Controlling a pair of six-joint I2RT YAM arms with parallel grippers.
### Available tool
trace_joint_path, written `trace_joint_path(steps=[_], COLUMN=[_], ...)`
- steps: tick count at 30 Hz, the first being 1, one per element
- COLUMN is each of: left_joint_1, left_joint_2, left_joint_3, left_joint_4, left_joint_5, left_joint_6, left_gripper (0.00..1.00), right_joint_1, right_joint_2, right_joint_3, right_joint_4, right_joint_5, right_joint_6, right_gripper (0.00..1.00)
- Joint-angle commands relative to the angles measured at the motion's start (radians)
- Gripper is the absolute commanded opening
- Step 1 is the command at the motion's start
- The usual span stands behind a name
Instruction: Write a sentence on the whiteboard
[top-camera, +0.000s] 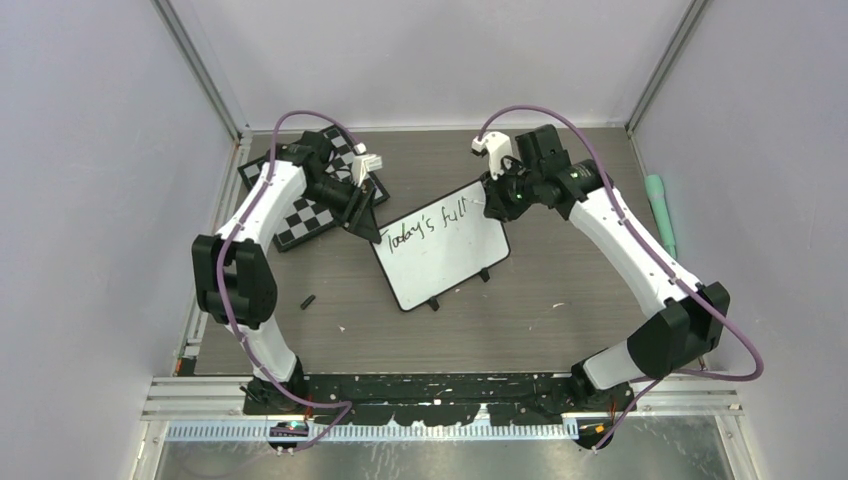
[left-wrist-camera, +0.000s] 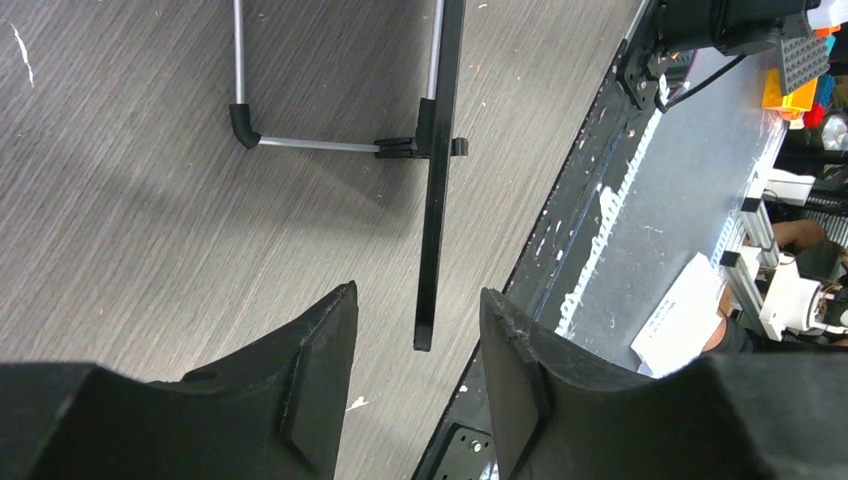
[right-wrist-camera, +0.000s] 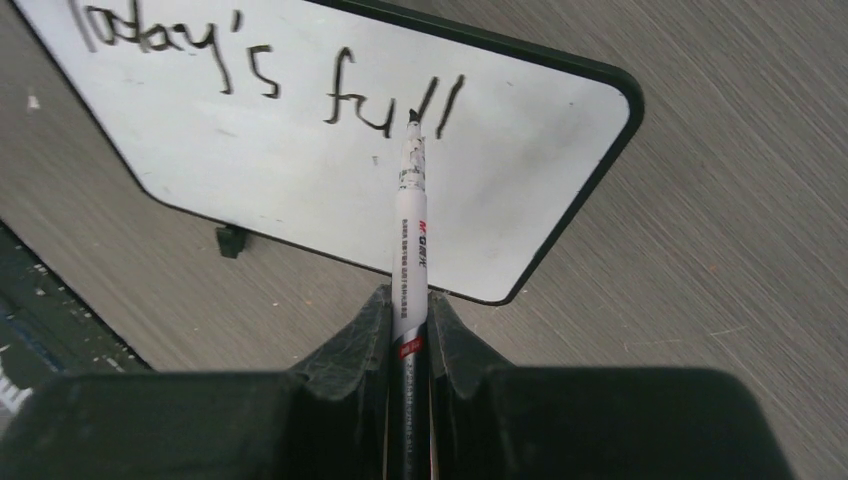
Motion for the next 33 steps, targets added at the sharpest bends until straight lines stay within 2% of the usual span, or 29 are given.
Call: trace_joint_path(steps=[1,5,9,33], left_joint_1=[0.002,0.002,0.003,0.002], left_joint_2=[-0.061,-0.089,-0.107,-0.112], left_joint_3=[-0.001,-0.019,-0.036,-0.064], left_joint_4=[0.008,0.018,0.036,0.031], left_joint_5=[0.005,0.003,0.005,0.015], left_joint_6=[-0.016,-0.020,-0.028,-0.025], left_gripper=[0.53,0.59,0.62,0.63], right_joint_1=[-0.004,-0.004,-0.004,0.004], right_joint_2=[-0.073,-0.114,-0.151,-0.133], right_joint_3=[0.041,-0.018,-0.098,-0.188], right_joint_4=[-0.041,-0.010,0.064,0.194], right_joint_5=[-0.146,-0.272,-0.359,-0.418], right_joint_6=[0.010,0.047,0.083,0.171], right_gripper=[0.00,0.00,0.00,0.00])
